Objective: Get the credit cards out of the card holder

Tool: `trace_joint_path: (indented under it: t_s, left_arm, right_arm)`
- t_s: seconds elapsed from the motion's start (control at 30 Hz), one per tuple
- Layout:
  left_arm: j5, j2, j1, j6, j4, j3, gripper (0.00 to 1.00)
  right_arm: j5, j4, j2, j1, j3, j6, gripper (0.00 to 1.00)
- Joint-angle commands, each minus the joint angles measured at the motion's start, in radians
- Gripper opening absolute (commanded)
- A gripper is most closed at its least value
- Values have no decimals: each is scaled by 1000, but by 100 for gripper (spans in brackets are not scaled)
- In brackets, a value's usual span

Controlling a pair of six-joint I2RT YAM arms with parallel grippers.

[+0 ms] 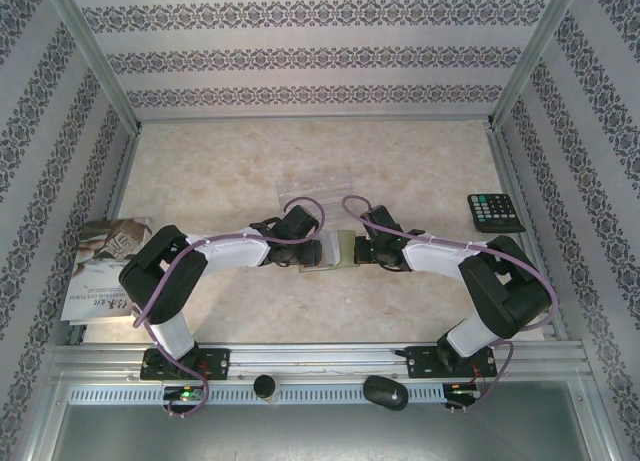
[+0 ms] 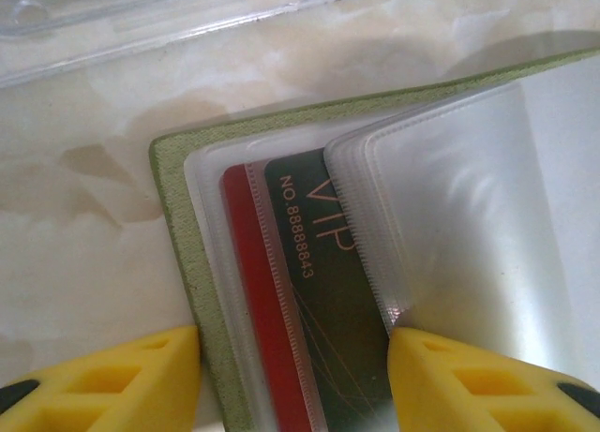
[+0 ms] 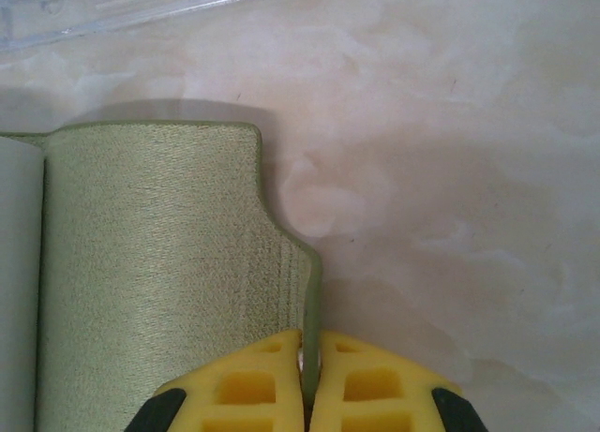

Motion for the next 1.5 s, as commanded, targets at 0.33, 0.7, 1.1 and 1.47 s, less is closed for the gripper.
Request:
trace_joint_path:
  t_s: [0.33,0.7,1.1,1.47]
  left_arm:
    - [98,34,-58,26,10,114,54]
    - [100,50,-63,12,13,118,52]
    - [98,42,-73,8,16,140,46]
    - [100,40,-79,4,20,142,46]
  right_arm:
    - [-38,61,51,-2,-35,14,0]
    - [-45,71,-24,-17,-70,23,13]
    - [-94,112,-286,-54,-156,16,48]
    - [-89,43,-381,19,-161,-60,57]
